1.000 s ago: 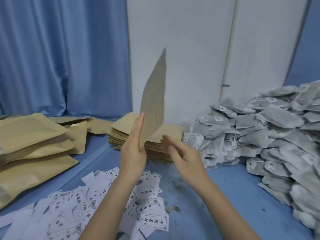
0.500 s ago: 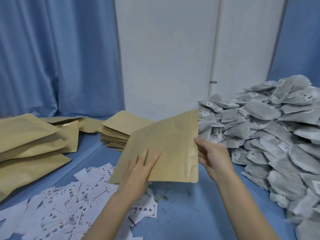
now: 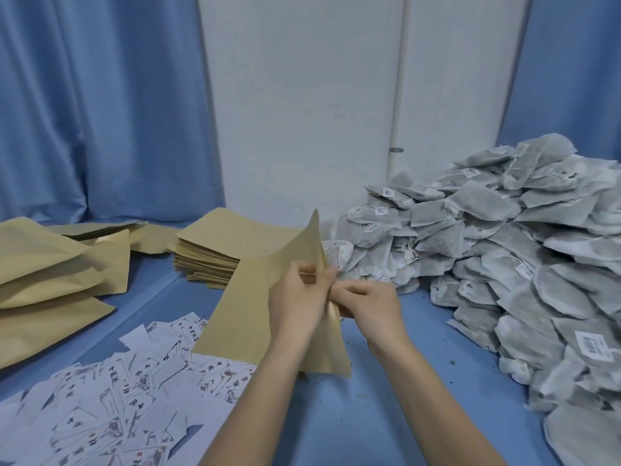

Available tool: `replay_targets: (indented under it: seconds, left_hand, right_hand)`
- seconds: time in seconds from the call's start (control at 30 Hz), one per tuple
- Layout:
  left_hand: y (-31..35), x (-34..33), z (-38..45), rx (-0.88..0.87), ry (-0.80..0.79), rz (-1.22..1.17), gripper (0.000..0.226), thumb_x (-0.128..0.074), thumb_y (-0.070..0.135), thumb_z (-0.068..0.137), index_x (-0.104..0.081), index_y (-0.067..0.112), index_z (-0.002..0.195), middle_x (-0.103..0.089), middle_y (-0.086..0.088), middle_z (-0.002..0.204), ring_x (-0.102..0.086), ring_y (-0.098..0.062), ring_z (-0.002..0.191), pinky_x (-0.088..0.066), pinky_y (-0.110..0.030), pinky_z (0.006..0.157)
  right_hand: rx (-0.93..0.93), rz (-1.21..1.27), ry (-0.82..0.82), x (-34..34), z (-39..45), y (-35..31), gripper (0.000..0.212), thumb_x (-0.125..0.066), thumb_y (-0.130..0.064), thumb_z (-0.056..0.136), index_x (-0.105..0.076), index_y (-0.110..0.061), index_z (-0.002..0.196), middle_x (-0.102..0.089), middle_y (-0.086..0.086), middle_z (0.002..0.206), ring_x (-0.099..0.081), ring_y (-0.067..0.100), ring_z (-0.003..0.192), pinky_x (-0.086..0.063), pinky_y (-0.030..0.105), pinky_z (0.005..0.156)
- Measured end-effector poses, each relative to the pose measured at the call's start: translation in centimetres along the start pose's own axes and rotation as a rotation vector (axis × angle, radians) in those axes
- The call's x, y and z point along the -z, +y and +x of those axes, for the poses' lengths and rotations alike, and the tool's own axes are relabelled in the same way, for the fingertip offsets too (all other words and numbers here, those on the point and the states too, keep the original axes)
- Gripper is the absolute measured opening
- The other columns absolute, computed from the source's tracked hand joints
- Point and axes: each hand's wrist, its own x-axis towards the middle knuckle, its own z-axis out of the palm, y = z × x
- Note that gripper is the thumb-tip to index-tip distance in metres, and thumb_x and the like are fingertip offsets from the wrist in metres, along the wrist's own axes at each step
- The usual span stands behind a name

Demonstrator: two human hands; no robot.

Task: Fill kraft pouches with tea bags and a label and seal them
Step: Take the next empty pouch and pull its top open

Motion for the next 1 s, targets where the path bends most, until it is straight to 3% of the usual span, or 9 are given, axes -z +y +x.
replay_targets:
  seconds: [0.13, 0.23, 0.4, 0.5, 0.6, 0.7, 0.8, 0.9, 1.0]
  left_hand:
    - [-0.3, -0.7, -0.5, 0.066, 0.028, -0.168, 0.011, -0.071, 0.032, 0.082, -0.068, 0.023, 0.079, -0.071, 0.001, 0.076, -0.069, -0.016, 0.072, -0.059, -0.04, 0.061]
    - [-0.5, -1.2, -0.6, 0.034, 0.034, -0.098, 0.026, -0.056, 0.024, 0.091, -0.068, 0.005, 0.078, -0.068, -0.015, 0.075, -0.066, -0.034, 0.077, -0.057, -0.048, 0.069]
    - [-0.8, -2.5, -1.7, -0.211, 0.064, 0.232, 0.033, -0.042, 0.013, 0.097, -0.053, 0.006, 0.066, -0.062, -0.017, 0.071, -0.054, -0.037, 0.075, -0.039, -0.037, 0.069]
    - [-0.9, -3.1, -2.3, -0.316, 0.055, 0.321, 0.028, -0.041, 0.013, 0.098, -0.06, 0.004, 0.081, -0.067, -0.021, 0.081, -0.059, -0.039, 0.079, -0.035, -0.034, 0.066]
    - [-0.9, -3.4, -2.5, -0.393, 0.067, 0.341, 0.024, -0.043, 0.014, 0.098, -0.054, 0.007, 0.078, -0.064, -0.025, 0.074, -0.057, -0.043, 0.072, -0.022, -0.029, 0.056]
    - [-1.0, -3.6, -2.2, -0.447, 0.105, 0.389, 0.025, -0.042, 0.015, 0.098, -0.059, 0.0, 0.089, -0.064, -0.027, 0.074, -0.057, -0.044, 0.073, -0.021, -0.031, 0.056]
    - [-1.1, -3.5, -1.8, -0.466, 0.126, 0.344, 0.023, -0.044, 0.011, 0.098, -0.058, -0.002, 0.085, -0.06, -0.024, 0.067, -0.056, -0.044, 0.069, -0.023, -0.034, 0.058]
    - [-0.8, -3.7, -1.8, -0.468, 0.081, 0.34, 0.023, -0.043, 0.012, 0.098, -0.055, 0.0, 0.083, -0.057, -0.021, 0.064, -0.054, -0.043, 0.066, -0.017, -0.03, 0.054]
    - [-0.1, -4.2, -1.8, -0.432, 0.043, 0.522, 0.024, -0.037, 0.018, 0.1, -0.055, 0.005, 0.091, -0.064, -0.021, 0.081, -0.06, -0.041, 0.079, -0.021, -0.028, 0.056]
  right_hand:
    - [0.028, -0.045, -0.036, 0.7, -0.2, 0.1, 0.009, -0.07, -0.027, 0.079, -0.077, -0.025, 0.073, -0.073, -0.002, 0.073, -0.067, 0.01, 0.073, -0.053, 0.039, 0.081]
    - [0.035, -0.04, 0.001, 1.0, -0.5, 0.4, 0.016, -0.068, -0.024, 0.082, -0.075, -0.025, 0.068, -0.071, -0.007, 0.07, -0.065, 0.009, 0.072, -0.052, 0.039, 0.082]
    - [0.223, -0.404, 0.09, 0.8, -1.1, 0.9, 0.009, -0.065, -0.019, 0.084, -0.066, -0.028, 0.085, -0.066, -0.021, 0.076, -0.06, -0.007, 0.078, -0.041, 0.004, 0.07]
    - [0.291, -0.56, 0.058, 1.0, -0.9, 1.1, 0.019, -0.059, -0.013, 0.086, -0.065, -0.022, 0.101, -0.068, -0.01, 0.084, -0.059, 0.001, 0.08, -0.038, 0.004, 0.066]
    - [0.33, -0.646, 0.093, 1.6, -0.9, 0.9, 0.025, -0.05, -0.019, 0.093, -0.051, -0.033, 0.071, -0.054, -0.012, 0.053, -0.051, 0.003, 0.059, -0.031, 0.018, 0.053]
    - [0.344, -0.583, 0.117, 2.3, -0.7, 0.9, 0.037, -0.051, -0.014, 0.09, -0.039, -0.028, 0.058, -0.048, -0.018, 0.048, -0.045, 0.001, 0.049, -0.032, 0.011, 0.049]
    - [0.215, -0.412, 0.149, 3.6, 0.0, 0.8, 0.032, -0.047, -0.003, 0.082, -0.037, -0.015, 0.055, -0.032, -0.007, 0.045, -0.029, 0.008, 0.047, -0.026, 0.018, 0.05]
    - [0.132, -0.275, 0.102, 4.5, 0.2, 0.6, 0.025, -0.048, -0.003, 0.085, -0.053, -0.021, 0.069, -0.031, -0.009, 0.049, -0.03, 0.007, 0.049, -0.029, 0.021, 0.052]
    - [0.356, -0.448, 0.161, 4.3, -0.3, 0.2, 0.038, -0.057, -0.005, 0.084, -0.054, -0.034, 0.108, -0.058, -0.021, 0.076, -0.057, -0.003, 0.065, -0.04, 0.008, 0.06]
